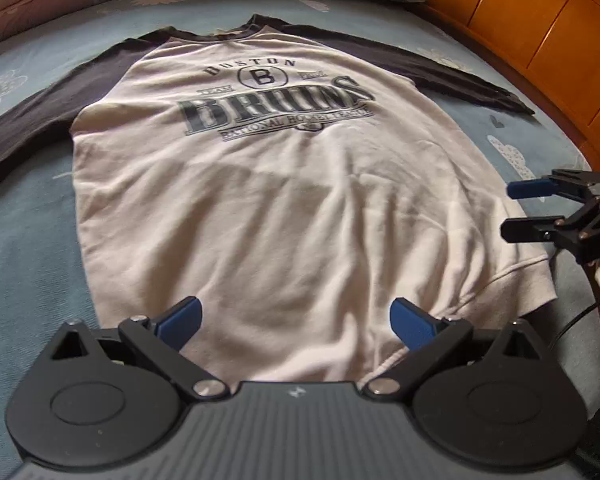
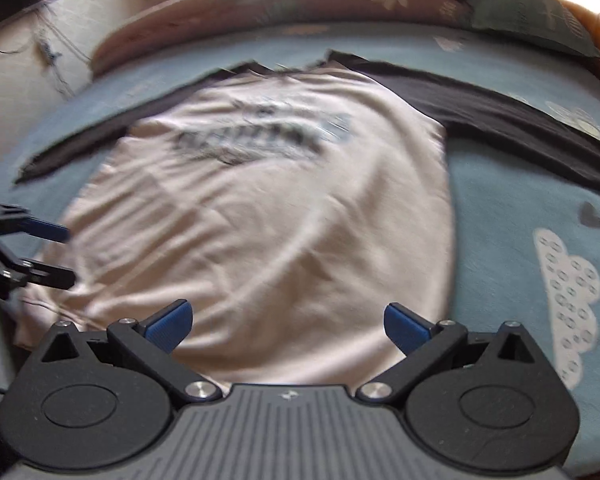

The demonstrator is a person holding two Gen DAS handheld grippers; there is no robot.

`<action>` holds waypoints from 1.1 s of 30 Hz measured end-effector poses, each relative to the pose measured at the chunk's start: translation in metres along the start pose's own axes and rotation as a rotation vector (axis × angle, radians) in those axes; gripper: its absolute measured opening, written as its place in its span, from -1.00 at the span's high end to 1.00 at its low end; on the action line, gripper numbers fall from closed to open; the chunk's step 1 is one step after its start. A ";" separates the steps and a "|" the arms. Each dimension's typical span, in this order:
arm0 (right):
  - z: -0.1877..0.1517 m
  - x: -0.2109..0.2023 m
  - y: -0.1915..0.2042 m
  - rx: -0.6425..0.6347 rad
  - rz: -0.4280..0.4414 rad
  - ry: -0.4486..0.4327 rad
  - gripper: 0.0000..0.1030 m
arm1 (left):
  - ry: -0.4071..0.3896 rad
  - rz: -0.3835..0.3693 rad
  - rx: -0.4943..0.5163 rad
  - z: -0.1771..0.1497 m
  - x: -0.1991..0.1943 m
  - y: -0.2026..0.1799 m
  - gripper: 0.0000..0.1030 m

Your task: Fold clothes

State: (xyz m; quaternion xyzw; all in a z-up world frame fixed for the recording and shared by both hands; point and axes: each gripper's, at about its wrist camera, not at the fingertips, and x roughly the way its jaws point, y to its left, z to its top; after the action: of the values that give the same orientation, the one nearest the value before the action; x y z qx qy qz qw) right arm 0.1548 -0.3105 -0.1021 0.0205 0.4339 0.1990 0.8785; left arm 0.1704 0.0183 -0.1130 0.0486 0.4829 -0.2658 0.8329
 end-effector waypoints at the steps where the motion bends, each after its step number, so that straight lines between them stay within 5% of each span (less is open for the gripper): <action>1: 0.001 0.005 0.005 -0.005 0.019 0.003 -1.00 | 0.006 0.006 -0.009 0.000 0.005 0.001 -0.94; 3: 0.001 0.014 0.008 -0.006 0.033 0.017 -1.00 | 0.020 0.026 -0.031 -0.002 0.016 0.004 -0.94; 10: -0.022 0.010 -0.022 0.000 -0.127 0.072 -1.00 | -0.015 0.085 -0.137 -0.003 0.005 0.029 -0.95; 13: -0.014 0.002 -0.023 0.027 -0.087 0.057 -1.00 | -0.026 0.071 -0.097 0.010 0.002 0.021 -0.95; 17: 0.012 0.003 -0.012 0.038 0.005 -0.017 -1.00 | -0.043 -0.050 -0.072 0.029 0.015 0.012 -0.95; 23: 0.014 0.036 -0.019 0.050 -0.040 0.044 -1.00 | -0.029 0.083 -0.129 0.020 0.028 0.033 -0.95; 27: -0.002 0.018 -0.037 0.040 -0.076 0.042 -1.00 | -0.022 0.111 -0.141 0.012 0.015 0.045 -0.95; 33: -0.002 -0.003 -0.025 0.047 -0.008 0.047 -1.00 | -0.001 0.008 -0.056 0.009 0.002 0.005 -0.95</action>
State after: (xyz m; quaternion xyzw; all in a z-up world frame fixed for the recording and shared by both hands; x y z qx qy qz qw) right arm 0.1598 -0.3346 -0.1064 0.0344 0.4592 0.1857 0.8680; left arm 0.1805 0.0190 -0.1111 0.0270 0.4895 -0.2491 0.8352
